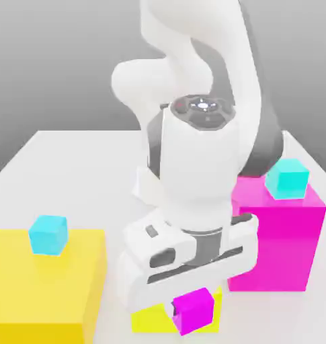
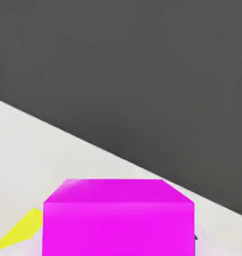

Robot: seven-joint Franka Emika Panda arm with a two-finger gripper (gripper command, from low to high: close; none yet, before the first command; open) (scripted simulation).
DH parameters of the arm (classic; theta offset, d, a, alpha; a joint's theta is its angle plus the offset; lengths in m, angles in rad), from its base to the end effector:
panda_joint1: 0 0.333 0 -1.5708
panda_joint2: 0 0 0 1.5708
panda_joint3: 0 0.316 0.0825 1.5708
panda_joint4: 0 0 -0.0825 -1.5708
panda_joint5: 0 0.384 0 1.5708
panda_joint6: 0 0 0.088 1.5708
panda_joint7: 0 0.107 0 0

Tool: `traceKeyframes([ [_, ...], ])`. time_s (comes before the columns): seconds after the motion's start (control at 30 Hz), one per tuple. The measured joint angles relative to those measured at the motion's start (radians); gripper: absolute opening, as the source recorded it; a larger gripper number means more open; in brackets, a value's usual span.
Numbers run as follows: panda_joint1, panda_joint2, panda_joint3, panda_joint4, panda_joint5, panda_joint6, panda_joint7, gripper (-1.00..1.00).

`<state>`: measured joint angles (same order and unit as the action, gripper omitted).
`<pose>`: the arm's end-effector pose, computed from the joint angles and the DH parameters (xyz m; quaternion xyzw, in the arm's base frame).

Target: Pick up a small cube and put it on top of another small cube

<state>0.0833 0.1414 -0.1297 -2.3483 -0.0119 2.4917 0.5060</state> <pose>0.5125 -0.0242 0.2728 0.9635 -0.2675 0.0044 0.0120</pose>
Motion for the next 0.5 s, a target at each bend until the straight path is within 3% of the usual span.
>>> traceKeyframes([
  [0.37, -0.300, -0.399, -0.152, -0.228, -0.087, -0.164, 0.356, -1.00],
  [0.5, -0.326, -0.346, -0.174, -0.287, -0.074, -0.054, 0.373, -1.00],
])
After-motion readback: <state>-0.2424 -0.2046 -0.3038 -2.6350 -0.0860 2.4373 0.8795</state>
